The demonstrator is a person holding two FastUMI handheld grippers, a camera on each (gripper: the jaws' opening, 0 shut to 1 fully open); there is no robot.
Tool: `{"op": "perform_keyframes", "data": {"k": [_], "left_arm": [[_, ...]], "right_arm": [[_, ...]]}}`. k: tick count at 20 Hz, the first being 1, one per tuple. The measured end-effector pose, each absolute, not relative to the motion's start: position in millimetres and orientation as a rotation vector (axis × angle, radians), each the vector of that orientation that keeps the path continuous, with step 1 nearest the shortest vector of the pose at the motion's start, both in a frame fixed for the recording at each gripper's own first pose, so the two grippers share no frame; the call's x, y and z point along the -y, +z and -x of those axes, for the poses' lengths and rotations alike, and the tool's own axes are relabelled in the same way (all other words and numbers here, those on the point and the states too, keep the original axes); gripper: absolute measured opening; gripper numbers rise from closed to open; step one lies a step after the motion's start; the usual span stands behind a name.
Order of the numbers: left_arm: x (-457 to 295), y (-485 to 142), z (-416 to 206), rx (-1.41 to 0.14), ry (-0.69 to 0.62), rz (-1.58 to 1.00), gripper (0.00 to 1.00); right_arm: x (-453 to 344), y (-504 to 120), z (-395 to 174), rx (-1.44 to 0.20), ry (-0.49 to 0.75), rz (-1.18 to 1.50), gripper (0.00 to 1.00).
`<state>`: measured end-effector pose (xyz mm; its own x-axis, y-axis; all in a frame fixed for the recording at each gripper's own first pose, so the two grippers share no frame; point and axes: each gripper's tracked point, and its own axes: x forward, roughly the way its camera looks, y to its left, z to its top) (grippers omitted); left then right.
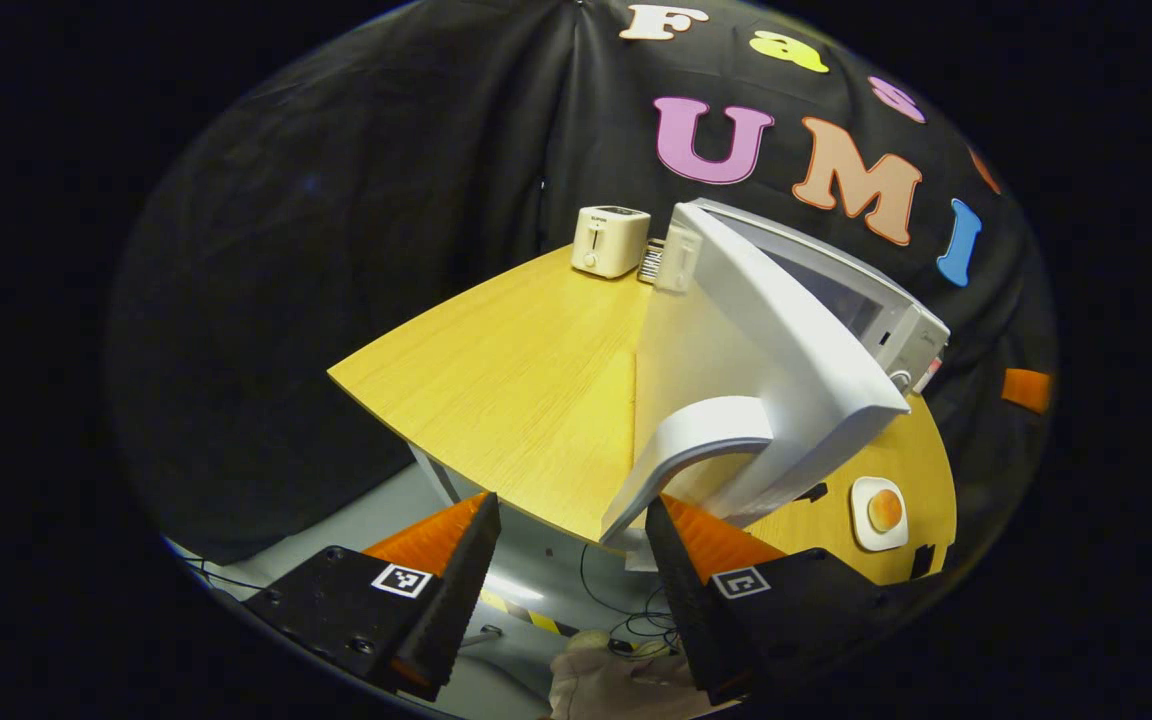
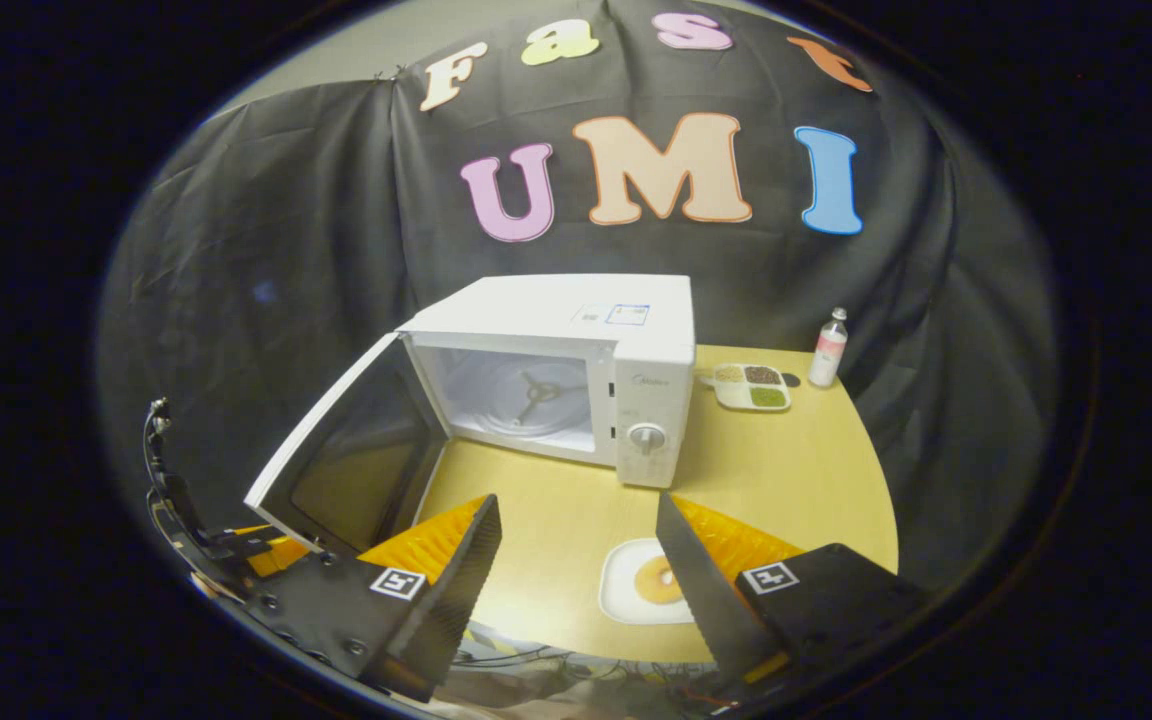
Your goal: Open the microwave oven with the left hand, put the food in, and close the microwave oven.
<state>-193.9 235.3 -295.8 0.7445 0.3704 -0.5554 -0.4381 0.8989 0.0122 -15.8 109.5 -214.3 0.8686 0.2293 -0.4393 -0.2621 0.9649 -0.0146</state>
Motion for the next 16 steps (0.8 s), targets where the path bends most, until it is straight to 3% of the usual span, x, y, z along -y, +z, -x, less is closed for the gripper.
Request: {"op": "perform_keyframes", "data": {"k": [1, 2, 6, 7, 8, 14, 15, 16], "left_arm": [[-243.3, -293.2, 197.5, -0.581, 0.454, 0.112, 0.86], [-251.9, -291.3, 201.1, -0.580, 0.468, 0.096, 0.86], [-297.9, -276.4, 211.9, -0.577, 0.530, 0.025, 0.85], [-308.8, -271.5, 212.2, -0.564, 0.543, 0.002, 0.89], [-320.7, -268.3, 210.1, -0.555, 0.558, -0.013, 0.84], [-373.3, -231.9, 210.3, -0.450, 0.678, 0.027, 0.84], [-377.9, -220.4, 211.8, -0.417, 0.707, 0.029, 0.89], [-380.0, -210.0, 214.9, -0.392, 0.728, 0.034, 0.84]], "right_arm": [[-111.1, -215.0, 16.9, -0.451, 0.253, 0.077, 0.99], [-112.3, -216.3, 18.1, -0.452, 0.248, 0.079, 0.92], [-118.4, -227.4, 16.9, -0.483, 0.227, 0.068, 0.93], [-120.9, -228.8, 15.4, -0.491, 0.224, 0.054, 0.93], [-125.0, -227.7, 15.5, -0.491, 0.222, 0.038, 0.93], [-113.1, -250.2, 3.0, -0.542, 0.149, 0.023, 0.93], [-105.1, -258.5, 2.5, -0.565, 0.132, 0.033, 0.93], [-96.0, -270.3, 2.5, -0.596, 0.116, 0.047, 0.93]]}}
